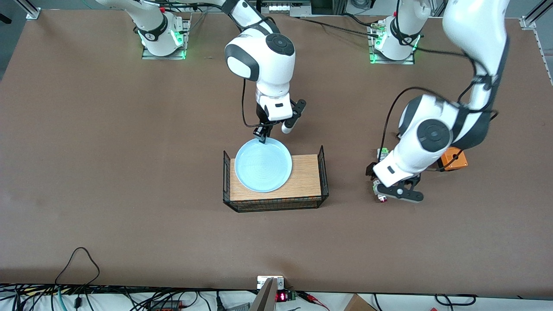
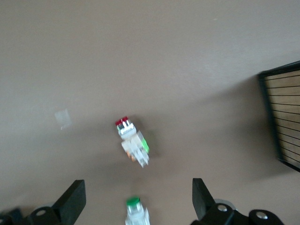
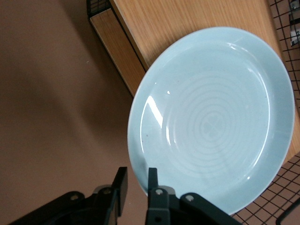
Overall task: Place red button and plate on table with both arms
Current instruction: 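Open the left gripper while the right gripper lifts the plate from the basket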
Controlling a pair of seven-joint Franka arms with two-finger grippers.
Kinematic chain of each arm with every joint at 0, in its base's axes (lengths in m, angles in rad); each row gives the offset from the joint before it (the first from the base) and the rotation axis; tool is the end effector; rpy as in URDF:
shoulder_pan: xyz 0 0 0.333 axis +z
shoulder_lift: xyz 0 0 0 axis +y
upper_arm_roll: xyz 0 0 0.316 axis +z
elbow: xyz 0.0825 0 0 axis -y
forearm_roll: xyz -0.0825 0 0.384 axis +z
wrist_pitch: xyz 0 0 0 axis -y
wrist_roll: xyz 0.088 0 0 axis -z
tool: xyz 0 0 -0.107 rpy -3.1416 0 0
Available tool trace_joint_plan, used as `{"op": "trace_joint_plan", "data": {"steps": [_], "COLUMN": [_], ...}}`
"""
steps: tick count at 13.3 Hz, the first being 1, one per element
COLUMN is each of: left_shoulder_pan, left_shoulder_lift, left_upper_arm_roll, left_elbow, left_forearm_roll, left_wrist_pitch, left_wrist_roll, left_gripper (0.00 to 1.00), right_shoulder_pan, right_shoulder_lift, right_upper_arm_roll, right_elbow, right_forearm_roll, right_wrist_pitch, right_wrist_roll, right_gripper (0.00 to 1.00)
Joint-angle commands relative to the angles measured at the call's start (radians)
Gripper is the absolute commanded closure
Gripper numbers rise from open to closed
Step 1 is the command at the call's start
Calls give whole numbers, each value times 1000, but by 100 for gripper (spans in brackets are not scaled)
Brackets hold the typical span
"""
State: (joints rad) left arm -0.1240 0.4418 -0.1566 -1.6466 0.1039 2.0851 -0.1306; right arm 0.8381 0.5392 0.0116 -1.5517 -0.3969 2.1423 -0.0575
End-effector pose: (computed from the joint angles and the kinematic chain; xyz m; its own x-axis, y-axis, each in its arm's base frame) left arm 0.6501 -0.1697 0.3608 0.9827 -0.1851 0.0056 -0.1849 -0.9825 -0.0233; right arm 0.4769 0.5158 0.3430 0.4421 0.8970 -0.0028 0.8470 -0.4164 0.3303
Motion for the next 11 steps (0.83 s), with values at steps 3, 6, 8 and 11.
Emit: {"op": "trace_joint_plan", "data": {"steps": [3,6,8,11], "left_shoulder_pan": [40,57,57,64], "left_shoulder_lift": [-31,-31,-44,-86], "left_upper_arm_roll": [-1,-3,-1,5], "left_elbow": [246,350,387,389], "left_forearm_roll": [-108,-113,-104,-95], "left_wrist_pitch": [-328,-483,-560,-585], "left_wrist_roll": [14,19,19,22], "left_gripper": [0,0,0,0], "right_shoulder_pan": [10,7,7,10], "right_shoulder_lift": [10,-4,-5,-16], "right_upper_arm_roll": [4,7,7,11], "right_elbow": [19,27,93,150], "right_forearm_roll": [1,6,35,73], "right_wrist_pitch": [-5,-25,-76,-105], "right_wrist_roll": [-7,-15,-15,-15], "right_gripper": [100,100,100,100]}}
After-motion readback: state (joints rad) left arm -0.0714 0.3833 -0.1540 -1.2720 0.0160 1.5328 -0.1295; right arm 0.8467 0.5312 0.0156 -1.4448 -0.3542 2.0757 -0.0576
